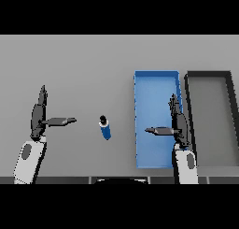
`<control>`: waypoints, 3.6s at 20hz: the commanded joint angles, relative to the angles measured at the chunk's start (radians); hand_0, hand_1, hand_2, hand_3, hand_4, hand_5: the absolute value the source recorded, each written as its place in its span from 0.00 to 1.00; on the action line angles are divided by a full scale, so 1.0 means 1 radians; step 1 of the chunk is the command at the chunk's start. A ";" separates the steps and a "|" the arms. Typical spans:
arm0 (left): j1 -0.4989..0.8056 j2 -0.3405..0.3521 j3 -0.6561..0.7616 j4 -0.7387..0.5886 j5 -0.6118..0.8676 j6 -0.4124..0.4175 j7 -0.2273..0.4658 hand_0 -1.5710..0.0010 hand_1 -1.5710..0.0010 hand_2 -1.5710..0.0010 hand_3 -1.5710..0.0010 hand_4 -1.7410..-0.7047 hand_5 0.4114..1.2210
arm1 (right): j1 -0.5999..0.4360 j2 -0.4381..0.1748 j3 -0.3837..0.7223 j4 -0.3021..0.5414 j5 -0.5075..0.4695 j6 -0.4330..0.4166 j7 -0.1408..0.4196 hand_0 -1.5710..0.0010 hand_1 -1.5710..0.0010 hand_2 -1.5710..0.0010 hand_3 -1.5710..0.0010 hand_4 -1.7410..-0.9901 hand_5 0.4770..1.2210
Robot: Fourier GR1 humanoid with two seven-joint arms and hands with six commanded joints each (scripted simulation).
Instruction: Pick up the blue pipe and place it into the blue bin.
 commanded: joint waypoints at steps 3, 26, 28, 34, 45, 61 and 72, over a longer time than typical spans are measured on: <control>-0.003 -0.003 -0.002 0.001 -0.002 0.002 -0.005 1.00 1.00 1.00 1.00 0.75 0.22 | -0.003 -0.003 -0.003 0.002 -0.003 0.001 0.001 1.00 1.00 1.00 1.00 0.71 0.20; 0.112 0.164 -0.275 -0.166 -0.085 -0.462 -0.066 1.00 1.00 1.00 1.00 0.58 0.06 | 0.096 -0.154 0.079 -0.115 0.179 0.038 -0.094 1.00 1.00 1.00 1.00 0.74 0.19; 0.109 0.129 -0.312 -0.166 -0.098 -0.467 -0.059 1.00 1.00 1.00 1.00 0.58 0.05 | 0.090 -0.148 0.077 -0.121 0.170 0.037 -0.089 1.00 1.00 1.00 1.00 0.72 0.18; 0.028 -0.006 -0.361 -0.046 -0.152 -0.433 -0.099 1.00 1.00 1.00 1.00 0.57 0.06 | 0.097 -0.146 0.074 -0.136 0.165 0.039 -0.071 1.00 1.00 1.00 1.00 0.71 0.20; -0.084 -0.167 -0.405 0.131 -0.218 -0.382 -0.096 1.00 1.00 1.00 1.00 0.64 0.02 | 0.109 -0.156 0.068 -0.125 0.177 0.037 -0.095 1.00 1.00 1.00 1.00 0.71 0.23; -0.046 -0.278 -0.406 0.112 -0.193 -0.354 -0.206 0.10 0.09 0.08 0.08 0.24 0.94 | 0.111 -0.154 0.066 -0.131 0.148 0.059 -0.093 1.00 1.00 1.00 1.00 0.69 0.21; -0.123 -0.329 -0.381 -0.075 -0.185 -0.396 -0.145 0.01 0.01 0.01 0.01 0.27 0.99 | 0.101 -0.158 0.068 -0.116 0.183 0.039 -0.095 1.00 1.00 1.00 1.00 0.75 0.22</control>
